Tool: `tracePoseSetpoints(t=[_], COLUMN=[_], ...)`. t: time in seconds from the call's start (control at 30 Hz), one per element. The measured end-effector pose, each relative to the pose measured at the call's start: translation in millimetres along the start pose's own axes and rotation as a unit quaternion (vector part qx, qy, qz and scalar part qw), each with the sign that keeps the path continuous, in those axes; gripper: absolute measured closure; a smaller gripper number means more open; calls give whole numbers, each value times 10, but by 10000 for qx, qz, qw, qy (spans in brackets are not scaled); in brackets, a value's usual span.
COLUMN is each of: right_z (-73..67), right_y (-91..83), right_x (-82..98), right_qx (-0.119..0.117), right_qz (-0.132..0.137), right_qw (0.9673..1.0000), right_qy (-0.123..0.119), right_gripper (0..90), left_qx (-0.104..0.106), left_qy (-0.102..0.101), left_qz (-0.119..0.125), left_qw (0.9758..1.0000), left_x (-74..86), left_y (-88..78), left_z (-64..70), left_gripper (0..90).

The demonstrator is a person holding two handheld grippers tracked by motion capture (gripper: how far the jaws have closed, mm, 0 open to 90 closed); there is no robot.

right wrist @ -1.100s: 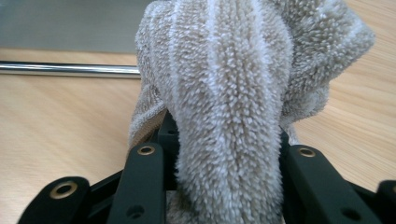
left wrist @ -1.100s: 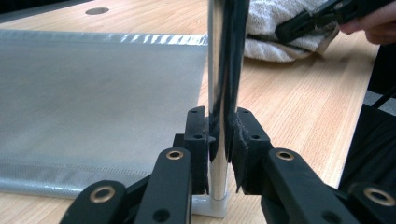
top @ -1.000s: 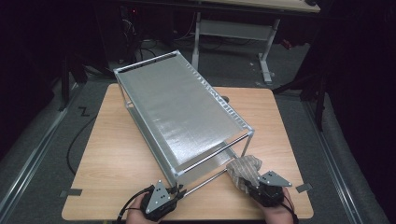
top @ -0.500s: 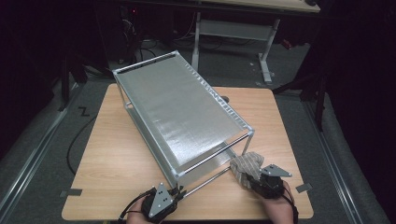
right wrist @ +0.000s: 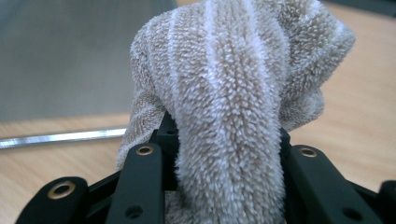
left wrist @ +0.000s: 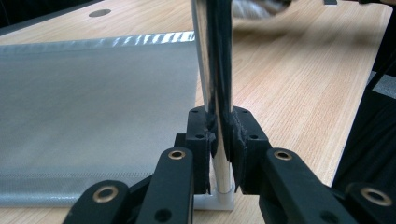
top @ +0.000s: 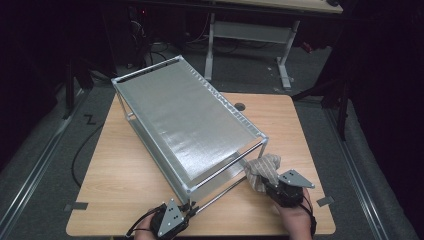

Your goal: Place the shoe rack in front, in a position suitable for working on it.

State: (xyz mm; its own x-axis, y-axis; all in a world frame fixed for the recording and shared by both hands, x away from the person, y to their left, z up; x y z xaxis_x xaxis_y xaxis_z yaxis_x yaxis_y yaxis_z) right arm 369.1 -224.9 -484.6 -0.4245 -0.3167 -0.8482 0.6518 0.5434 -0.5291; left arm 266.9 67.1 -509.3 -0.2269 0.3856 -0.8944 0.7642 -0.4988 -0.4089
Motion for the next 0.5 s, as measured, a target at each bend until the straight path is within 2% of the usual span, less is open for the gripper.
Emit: tracePoseSetpoints(t=[0.17, 0.4, 0.5], right_z=[-27, -81, -69], right_y=[-126, -337, -371], right_x=[-223, -494, -516], right_qx=[66, 128, 165], right_qz=[434, 998, 1073], right_qw=[9990, 9946, 9937], right_qy=[-56, -267, -284], right_gripper=[620, 619, 619], left_qx=[1, 12, 4], left_qy=[3, 9, 21], left_qz=[7, 10, 14], left_qw=[10000, 10000, 10000], left_x=[1, 3, 3], left_y=[-1, -2, -2], left_z=[2, 0, 1], left_gripper=[786, 786, 785])
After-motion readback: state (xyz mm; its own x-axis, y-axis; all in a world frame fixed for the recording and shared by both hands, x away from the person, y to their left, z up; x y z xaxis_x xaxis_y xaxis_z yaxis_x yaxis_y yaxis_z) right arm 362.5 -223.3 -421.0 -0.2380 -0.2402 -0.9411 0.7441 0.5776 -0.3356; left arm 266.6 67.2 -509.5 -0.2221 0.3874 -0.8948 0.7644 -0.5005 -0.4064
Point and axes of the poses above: each handheld gripper's, and its own axes: y roughly forward along the jaws, x roughly out of its underside, z roughly to its right, the point moved 6 cm from there along y, roughly forward along the jaws, and after that the axes turned 12 degrees about -x, right-handed, at the moved point
